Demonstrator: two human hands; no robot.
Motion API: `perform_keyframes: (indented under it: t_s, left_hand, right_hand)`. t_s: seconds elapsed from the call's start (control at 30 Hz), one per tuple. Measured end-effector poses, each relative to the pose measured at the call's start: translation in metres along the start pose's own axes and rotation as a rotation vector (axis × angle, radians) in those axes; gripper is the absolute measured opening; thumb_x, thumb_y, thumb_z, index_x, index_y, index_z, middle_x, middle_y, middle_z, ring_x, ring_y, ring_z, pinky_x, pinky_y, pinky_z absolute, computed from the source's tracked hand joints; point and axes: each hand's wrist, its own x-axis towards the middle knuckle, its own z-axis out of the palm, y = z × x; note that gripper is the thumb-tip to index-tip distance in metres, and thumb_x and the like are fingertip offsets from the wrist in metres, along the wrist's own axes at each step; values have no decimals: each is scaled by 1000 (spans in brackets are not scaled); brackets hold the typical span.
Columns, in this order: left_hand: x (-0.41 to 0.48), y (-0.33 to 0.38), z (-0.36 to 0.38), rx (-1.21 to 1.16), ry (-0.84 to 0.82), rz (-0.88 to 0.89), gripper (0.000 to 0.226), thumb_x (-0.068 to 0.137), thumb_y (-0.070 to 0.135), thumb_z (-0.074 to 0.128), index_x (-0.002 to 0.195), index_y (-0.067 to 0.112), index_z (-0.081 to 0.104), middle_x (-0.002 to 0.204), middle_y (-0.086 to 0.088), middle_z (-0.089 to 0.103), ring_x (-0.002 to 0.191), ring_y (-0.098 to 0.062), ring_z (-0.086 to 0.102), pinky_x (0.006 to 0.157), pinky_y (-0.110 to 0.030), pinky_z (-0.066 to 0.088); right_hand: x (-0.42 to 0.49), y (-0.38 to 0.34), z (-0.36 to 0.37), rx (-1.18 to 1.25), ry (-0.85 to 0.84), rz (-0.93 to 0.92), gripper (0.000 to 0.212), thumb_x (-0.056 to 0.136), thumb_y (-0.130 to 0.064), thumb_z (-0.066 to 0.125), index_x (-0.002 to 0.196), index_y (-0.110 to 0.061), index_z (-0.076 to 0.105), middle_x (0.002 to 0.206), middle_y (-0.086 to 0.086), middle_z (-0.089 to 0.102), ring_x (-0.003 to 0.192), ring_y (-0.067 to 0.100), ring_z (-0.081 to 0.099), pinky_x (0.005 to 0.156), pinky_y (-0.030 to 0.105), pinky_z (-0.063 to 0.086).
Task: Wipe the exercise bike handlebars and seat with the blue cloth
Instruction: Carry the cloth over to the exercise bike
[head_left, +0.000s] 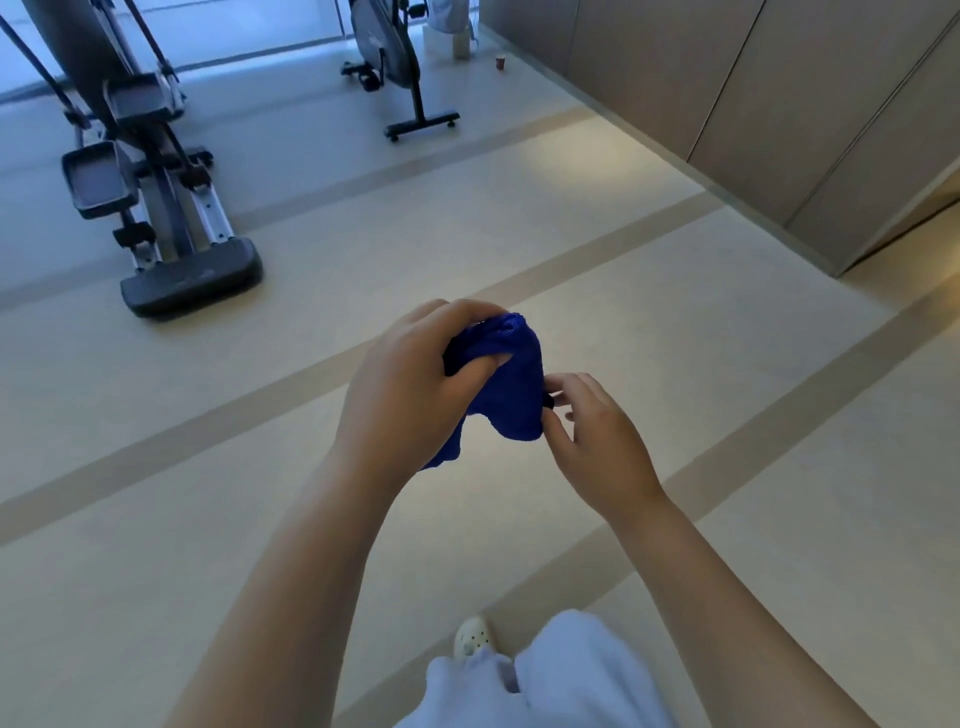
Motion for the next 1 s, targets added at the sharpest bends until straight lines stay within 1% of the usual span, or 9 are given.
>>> perform_keyframes:
  t_s: [0.1, 0.33, 0.5, 0.67, 0.77, 0.87, 1.0]
  left_hand:
    - [35, -14, -2, 12, -10, -2, 27, 86, 20, 62, 105, 39, 63, 95, 18, 63, 90, -4, 58, 75, -35, 52]
    - [131, -44, 4, 88, 19, -29, 27, 87, 21, 60, 107, 39, 64, 92, 19, 62, 89, -3, 55, 75, -29, 49]
    - [224, -54, 15, 105, 35, -62, 27, 87, 21, 60, 106, 40, 64, 92, 20, 62, 90, 0, 54, 73, -19, 46]
    - [330, -60, 29, 124, 56, -105, 25, 88, 22, 61, 105, 41, 63, 92, 20, 62, 90, 0, 54, 74, -23, 47]
    - [384, -68, 37, 109, 98, -135, 25, 87, 21, 62, 104, 41, 64, 92, 21, 62, 90, -1, 54, 73, -22, 46]
    - [433, -78, 40, 139, 115, -152, 25, 87, 22, 62, 104, 41, 63, 92, 21, 62, 89, 2, 53, 71, -16, 43]
    - [492, -98, 37, 154, 121, -170, 26, 88, 21, 60, 105, 41, 63, 91, 21, 62, 89, 2, 53, 72, -19, 45]
  right_hand:
    - [37, 4, 5, 20, -12, 23, 20, 95, -18, 51, 113, -27, 55, 107, -18, 57, 97, 1, 56, 81, 20, 51]
    - [139, 26, 17, 53, -61, 22, 20, 96, -20, 48, 110, -31, 55, 106, -23, 55, 97, -3, 55, 79, 22, 51]
    - [238, 53, 12, 63, -107, -24, 22, 95, -20, 48, 112, -31, 56, 108, -22, 55, 102, -1, 55, 83, 26, 51]
    - [350, 84, -9, 22, -147, -59, 22, 96, -23, 48, 116, -30, 55, 110, -21, 55, 104, 0, 53, 84, 29, 52]
    - [419, 99, -21, -4, -148, -86, 23, 96, -24, 47, 117, -29, 55, 111, -20, 55, 103, -1, 53, 84, 26, 51]
    - [478, 108, -23, -48, -145, -108, 25, 96, -25, 47, 120, -27, 54, 115, -16, 55, 103, 0, 53, 83, 24, 49]
    - [540, 115, -14, -60, -165, -108, 26, 96, -23, 47, 122, -25, 53, 117, -16, 54, 104, 1, 52, 81, 22, 47]
